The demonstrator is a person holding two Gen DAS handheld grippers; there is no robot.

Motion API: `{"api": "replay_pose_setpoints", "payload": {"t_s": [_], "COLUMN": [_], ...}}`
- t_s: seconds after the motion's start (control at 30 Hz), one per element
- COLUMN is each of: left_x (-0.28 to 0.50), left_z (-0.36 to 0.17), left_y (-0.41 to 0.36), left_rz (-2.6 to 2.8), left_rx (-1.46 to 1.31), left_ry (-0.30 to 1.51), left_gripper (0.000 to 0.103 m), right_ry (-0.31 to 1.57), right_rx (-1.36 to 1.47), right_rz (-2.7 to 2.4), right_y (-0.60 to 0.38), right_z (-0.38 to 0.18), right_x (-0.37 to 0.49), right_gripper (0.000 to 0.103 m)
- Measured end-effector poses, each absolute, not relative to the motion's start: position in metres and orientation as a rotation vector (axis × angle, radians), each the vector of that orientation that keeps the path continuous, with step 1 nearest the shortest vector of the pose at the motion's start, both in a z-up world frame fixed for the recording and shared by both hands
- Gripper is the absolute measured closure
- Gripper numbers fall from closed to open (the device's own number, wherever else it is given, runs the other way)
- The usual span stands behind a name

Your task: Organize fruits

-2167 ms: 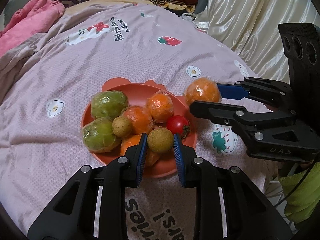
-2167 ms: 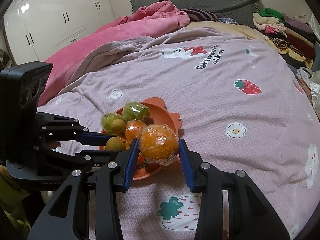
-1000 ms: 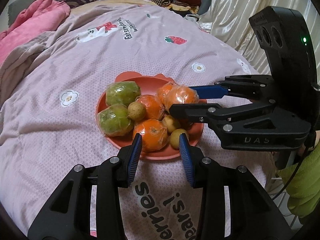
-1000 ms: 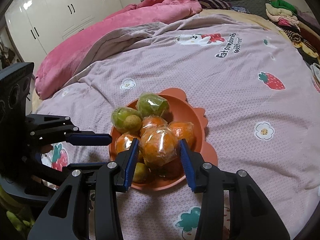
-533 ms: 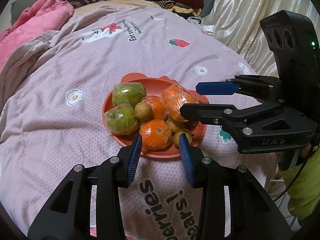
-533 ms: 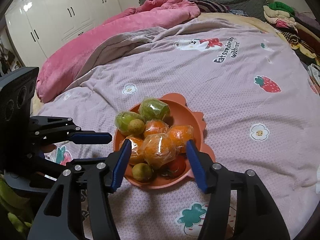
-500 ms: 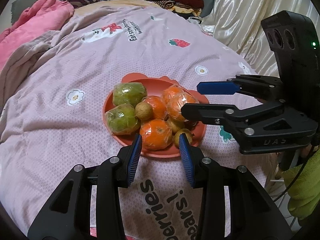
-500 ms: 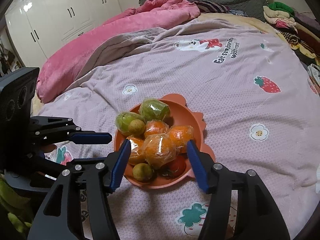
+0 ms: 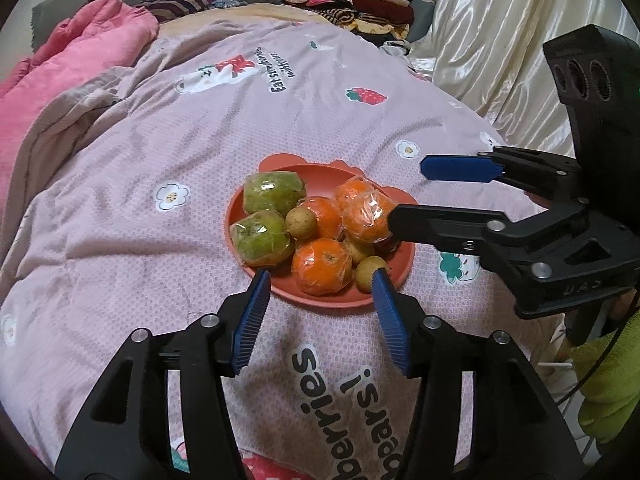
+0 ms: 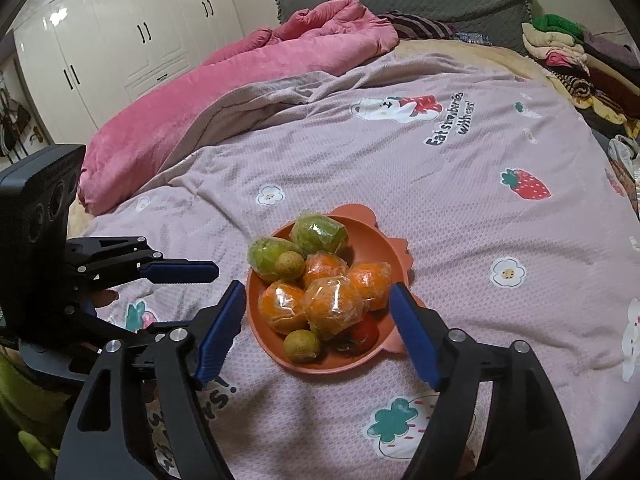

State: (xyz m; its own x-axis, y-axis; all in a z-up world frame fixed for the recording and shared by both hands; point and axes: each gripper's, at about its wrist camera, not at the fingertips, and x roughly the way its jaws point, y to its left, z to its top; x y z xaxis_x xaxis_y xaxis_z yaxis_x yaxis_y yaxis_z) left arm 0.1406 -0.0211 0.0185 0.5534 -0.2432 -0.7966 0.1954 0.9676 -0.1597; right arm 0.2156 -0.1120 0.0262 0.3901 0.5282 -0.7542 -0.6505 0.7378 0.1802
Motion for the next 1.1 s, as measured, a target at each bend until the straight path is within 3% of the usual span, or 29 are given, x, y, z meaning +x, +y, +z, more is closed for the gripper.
{"api": "replay_pose_setpoints", "payload": {"t_s": [0.6, 1.1], "left_x": [0.119, 0.096], "left_z": [0.035, 0.05], "left_y": [-0.005, -0.001], "left_rz": [-0.174, -0.131], "left_rx": [-0.063, -0.063], "left_ry": [0.909, 0.874], "left_gripper": [0.023, 0.01], "right_ry": [0.847, 0.815], "right_rx": [-0.145, -0.149], "right_rz": [0.698, 0.646], "right_y": [-0.121, -0.134], "right_z": [0.041, 0.055], "right_x": [0.191, 0.159], "right_gripper": [0.01, 0.006]}}
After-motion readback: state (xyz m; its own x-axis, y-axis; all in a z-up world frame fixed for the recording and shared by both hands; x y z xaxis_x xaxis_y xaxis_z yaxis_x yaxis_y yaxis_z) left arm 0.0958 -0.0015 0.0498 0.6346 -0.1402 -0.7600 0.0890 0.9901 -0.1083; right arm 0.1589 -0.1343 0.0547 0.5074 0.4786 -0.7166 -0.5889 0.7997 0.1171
